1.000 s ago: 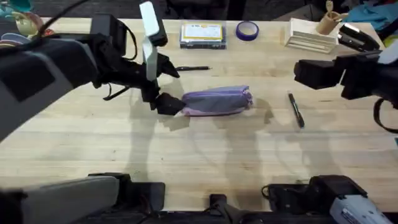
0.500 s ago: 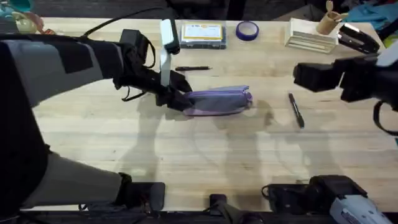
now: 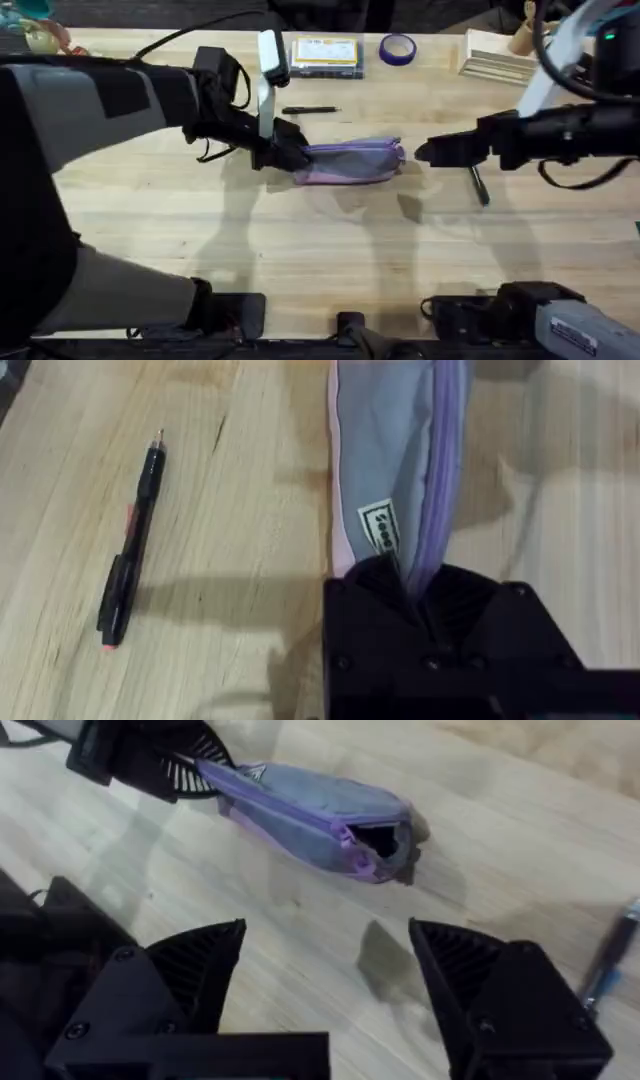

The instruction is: Unzip the bag, pick up the pens from the table one at a time and place them inside, then zip the bag closed.

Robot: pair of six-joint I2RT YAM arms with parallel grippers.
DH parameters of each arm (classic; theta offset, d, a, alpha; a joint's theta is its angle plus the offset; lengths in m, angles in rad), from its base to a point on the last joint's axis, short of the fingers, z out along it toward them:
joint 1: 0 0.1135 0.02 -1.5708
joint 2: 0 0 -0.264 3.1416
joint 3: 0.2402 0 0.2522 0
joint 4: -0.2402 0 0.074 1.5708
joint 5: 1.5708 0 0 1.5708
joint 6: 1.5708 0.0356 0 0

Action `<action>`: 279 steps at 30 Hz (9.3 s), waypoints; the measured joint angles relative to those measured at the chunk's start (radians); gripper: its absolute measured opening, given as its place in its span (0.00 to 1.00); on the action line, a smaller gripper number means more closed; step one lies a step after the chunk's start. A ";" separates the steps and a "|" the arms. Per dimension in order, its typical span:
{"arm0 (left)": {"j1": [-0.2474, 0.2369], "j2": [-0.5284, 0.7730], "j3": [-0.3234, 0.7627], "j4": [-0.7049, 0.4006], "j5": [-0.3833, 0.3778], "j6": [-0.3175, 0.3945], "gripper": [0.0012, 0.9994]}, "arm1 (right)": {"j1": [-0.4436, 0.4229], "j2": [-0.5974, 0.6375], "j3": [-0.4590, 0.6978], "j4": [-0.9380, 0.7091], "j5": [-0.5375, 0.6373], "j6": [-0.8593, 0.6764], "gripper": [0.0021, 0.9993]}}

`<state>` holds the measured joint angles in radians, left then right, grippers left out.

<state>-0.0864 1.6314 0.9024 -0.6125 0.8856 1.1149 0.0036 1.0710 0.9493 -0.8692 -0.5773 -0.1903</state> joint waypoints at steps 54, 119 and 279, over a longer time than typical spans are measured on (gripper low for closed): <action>0.000 0.000 0.000 0.001 0.000 0.000 0.04 | 0.115 0.389 0.000 0.187 0.008 -0.227 0.20; 0.035 -0.002 0.008 -0.003 -0.066 -0.003 0.04 | 0.466 0.420 0.146 0.396 0.278 -0.177 0.03; -0.010 -0.002 0.008 -0.005 -0.002 -0.007 0.04 | 0.221 0.515 0.332 -0.092 0.237 -0.388 0.89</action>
<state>-0.0967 1.6298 0.9108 -0.6170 0.8833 1.1080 0.2245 1.5860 1.2812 -0.9611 -0.3401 -0.5778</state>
